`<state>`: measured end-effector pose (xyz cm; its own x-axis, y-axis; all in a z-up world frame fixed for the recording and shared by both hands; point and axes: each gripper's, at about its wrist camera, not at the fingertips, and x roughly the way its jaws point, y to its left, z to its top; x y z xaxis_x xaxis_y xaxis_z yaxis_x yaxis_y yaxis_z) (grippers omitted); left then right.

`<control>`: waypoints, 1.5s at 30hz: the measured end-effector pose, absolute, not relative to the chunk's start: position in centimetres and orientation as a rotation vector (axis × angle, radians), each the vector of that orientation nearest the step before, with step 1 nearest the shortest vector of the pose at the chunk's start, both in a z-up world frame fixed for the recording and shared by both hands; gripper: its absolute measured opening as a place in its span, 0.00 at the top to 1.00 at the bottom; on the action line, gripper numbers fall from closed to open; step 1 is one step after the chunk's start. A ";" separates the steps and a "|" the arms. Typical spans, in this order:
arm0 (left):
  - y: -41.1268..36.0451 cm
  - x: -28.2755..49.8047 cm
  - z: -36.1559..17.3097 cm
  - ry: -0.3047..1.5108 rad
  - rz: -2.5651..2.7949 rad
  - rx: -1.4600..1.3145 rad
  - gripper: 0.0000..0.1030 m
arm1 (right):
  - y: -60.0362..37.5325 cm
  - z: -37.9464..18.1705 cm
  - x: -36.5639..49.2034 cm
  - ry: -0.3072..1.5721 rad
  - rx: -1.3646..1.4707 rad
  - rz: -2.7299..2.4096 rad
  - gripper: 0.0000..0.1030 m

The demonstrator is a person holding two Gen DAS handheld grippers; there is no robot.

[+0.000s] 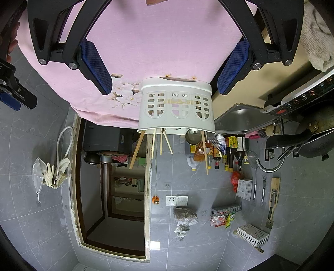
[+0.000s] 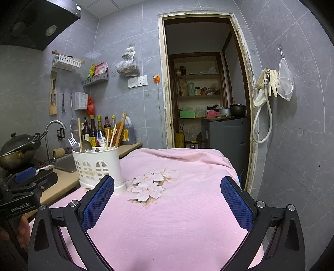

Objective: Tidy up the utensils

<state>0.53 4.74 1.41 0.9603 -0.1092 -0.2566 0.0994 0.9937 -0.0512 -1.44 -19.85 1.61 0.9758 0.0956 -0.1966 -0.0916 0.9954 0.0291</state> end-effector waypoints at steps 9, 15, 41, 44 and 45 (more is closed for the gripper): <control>4.8 0.6 1.4 0.263 -0.107 -0.038 0.04 | -19.8 1.6 -1.4 0.202 0.022 0.094 0.00; 4.8 0.7 1.3 0.268 -0.109 -0.035 0.04 | -19.9 1.6 -1.4 0.202 0.022 0.094 0.00; 4.7 1.4 0.6 0.278 -0.116 -0.039 0.04 | -19.7 1.0 -1.2 0.210 0.026 0.093 0.00; 4.7 1.5 0.5 0.283 -0.115 -0.044 0.04 | -19.6 1.0 -1.3 0.211 0.026 0.093 0.00; 4.7 1.5 0.4 0.284 -0.118 -0.046 0.04 | -19.7 1.0 -1.2 0.211 0.027 0.093 0.00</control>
